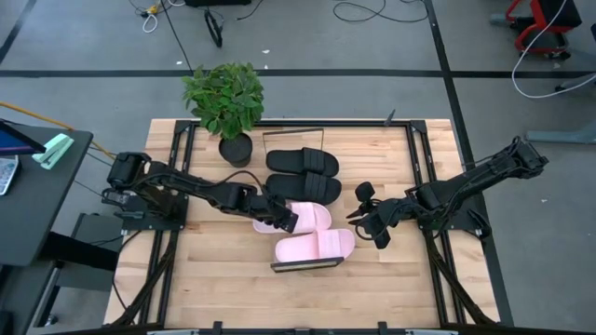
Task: Pick and place slides into the shelf
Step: Put the pink slipper on the shelf, then return to Home Position
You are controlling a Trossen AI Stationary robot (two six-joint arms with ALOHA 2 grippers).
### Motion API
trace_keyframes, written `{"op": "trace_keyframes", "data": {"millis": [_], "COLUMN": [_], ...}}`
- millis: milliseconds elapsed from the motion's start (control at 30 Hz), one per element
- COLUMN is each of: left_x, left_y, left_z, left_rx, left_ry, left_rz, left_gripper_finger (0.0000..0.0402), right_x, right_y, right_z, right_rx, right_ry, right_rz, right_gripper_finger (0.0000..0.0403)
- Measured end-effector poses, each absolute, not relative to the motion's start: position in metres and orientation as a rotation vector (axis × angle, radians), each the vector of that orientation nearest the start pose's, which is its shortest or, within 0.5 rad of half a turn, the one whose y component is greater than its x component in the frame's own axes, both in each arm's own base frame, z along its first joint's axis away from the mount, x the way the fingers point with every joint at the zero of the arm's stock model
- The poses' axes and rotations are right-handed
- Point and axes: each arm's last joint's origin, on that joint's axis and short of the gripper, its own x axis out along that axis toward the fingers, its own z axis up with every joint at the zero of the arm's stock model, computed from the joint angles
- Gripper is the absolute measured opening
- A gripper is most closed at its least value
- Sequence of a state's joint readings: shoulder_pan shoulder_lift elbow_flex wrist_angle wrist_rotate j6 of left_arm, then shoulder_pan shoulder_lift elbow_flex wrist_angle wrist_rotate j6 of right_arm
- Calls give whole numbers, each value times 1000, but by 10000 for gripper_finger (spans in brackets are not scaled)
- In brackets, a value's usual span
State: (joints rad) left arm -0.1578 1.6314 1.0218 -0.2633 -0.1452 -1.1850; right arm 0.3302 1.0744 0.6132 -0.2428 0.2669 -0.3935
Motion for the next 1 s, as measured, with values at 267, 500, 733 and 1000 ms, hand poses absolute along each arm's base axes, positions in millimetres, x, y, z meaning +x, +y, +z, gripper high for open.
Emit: {"op": "trace_keyframes", "data": {"millis": [267,500,733,1000], "left_x": [314,289,272,267], "left_y": [-45,-56,-80,-103], "left_z": [218,258,269,260], "left_rx": [-911,-723,-512,-339], "left_ry": [745,568,476,312], "left_rz": [543,561,596,532], "left_gripper_finger": [149,134,132,114], "right_x": [204,203,203,204], "right_y": [62,62,61,61], "right_z": [218,217,217,217], "right_rx": [-581,-573,-555,-553], "right_ry": [664,672,679,673], "right_rz": [193,190,184,182], "right_gripper_finger": [80,80,80,80]}}
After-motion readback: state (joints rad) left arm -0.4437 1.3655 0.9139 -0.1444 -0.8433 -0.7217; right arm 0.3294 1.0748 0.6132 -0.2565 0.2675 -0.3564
